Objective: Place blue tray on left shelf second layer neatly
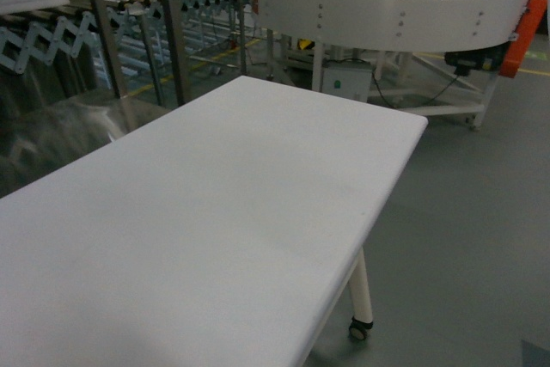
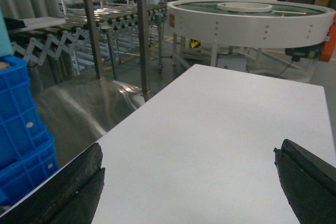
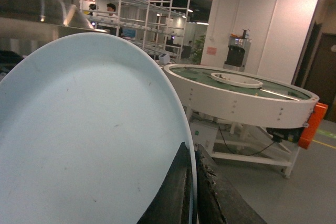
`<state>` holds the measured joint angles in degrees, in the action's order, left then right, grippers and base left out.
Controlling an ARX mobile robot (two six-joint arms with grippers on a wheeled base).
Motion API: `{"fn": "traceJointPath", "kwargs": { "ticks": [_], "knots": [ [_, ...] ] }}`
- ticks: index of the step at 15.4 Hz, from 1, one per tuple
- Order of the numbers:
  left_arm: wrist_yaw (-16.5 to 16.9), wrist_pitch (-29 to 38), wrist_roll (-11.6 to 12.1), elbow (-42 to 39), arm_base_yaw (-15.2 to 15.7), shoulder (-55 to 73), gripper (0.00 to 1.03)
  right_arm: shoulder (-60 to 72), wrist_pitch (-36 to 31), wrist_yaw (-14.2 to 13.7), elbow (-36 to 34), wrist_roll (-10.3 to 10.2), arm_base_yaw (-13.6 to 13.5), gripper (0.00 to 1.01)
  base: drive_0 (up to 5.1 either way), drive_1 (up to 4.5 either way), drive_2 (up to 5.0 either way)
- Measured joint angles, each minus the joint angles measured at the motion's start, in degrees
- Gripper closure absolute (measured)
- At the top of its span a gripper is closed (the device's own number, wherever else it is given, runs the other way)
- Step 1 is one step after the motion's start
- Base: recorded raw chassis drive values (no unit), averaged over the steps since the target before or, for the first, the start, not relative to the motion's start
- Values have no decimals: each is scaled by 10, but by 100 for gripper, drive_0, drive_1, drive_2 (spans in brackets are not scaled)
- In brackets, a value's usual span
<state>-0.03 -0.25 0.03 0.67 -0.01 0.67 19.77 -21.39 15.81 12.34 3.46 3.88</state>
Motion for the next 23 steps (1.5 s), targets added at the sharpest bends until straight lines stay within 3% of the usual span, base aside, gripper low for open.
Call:
{"fn": "traceJointPath", "kwargs": {
  "ticks": [23],
  "knots": [
    [0, 0, 0, 0, 0, 0, 5, 0, 0, 0, 0, 0, 0, 99, -158, -158, -158]
  ]
}}
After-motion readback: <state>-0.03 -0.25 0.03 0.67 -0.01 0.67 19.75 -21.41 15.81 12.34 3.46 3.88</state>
